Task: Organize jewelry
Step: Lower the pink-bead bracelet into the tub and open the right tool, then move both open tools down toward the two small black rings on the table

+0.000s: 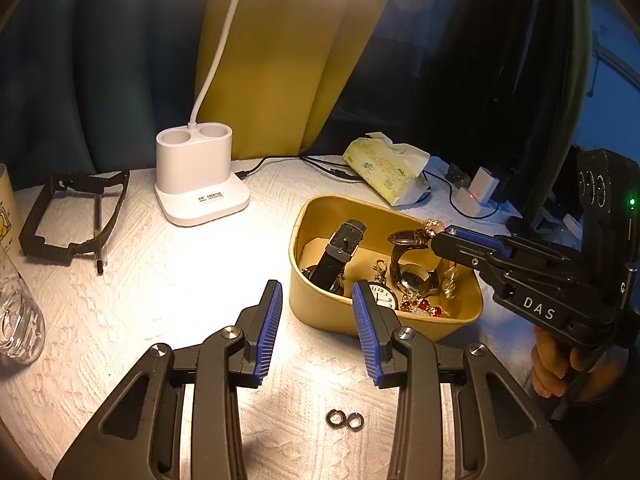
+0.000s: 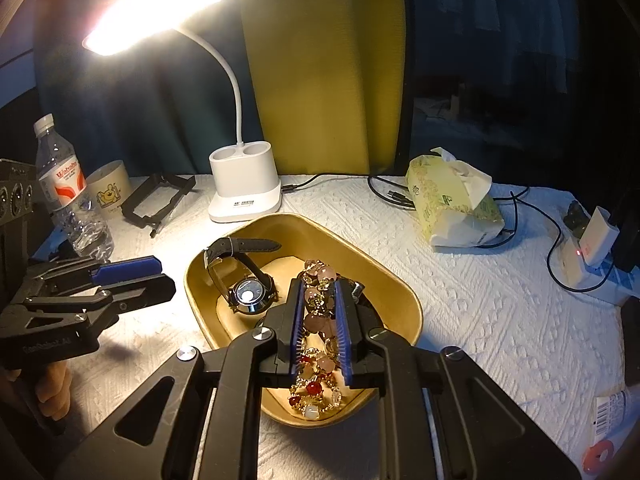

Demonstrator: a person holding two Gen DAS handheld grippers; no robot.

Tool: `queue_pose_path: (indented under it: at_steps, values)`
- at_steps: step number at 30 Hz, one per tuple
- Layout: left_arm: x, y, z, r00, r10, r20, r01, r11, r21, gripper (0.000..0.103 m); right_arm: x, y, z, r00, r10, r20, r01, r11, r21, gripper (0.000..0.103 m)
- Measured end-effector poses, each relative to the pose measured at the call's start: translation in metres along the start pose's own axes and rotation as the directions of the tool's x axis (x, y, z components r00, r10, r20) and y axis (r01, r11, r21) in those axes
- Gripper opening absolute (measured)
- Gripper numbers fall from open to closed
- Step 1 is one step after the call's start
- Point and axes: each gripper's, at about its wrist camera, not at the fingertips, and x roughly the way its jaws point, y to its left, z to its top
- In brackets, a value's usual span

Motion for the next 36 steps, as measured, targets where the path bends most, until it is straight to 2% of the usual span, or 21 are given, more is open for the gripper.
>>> queue_pose_path:
  at_steps: [9,15,25,36]
  values:
    - [-0.016,-0.002,-0.001,1.0,0.004,0.024,-0.004,1.0,0.003,0.039,-0.011,0.009,-0.003,1.0,0.016,0.001,-0.016,1.0,-0.012,0.034]
    - [-0.03,-0.003,-0.003,0.999,0.003,0.041,-0.004,1.0,0.01,0.039,-0.024,0.015,-0.004,1.0,0.007,0.016,-0.007,1.0,-0.012,0.042]
    - [-0.053,-0.004,-0.018,0.998,0.003,0.057,-0.004,1.0,0.015,0.039,-0.043,0.029,-0.02,1.0,0.003,0.006,-0.002,1.0,-0.003,0.045]
    - [-0.073,0.006,-0.043,0.998,0.016,0.06,-0.015,1.0,-0.01,0.039,-0.049,0.044,-0.05,0.999,-0.005,-0.046,0.006,1.0,0.01,0.045]
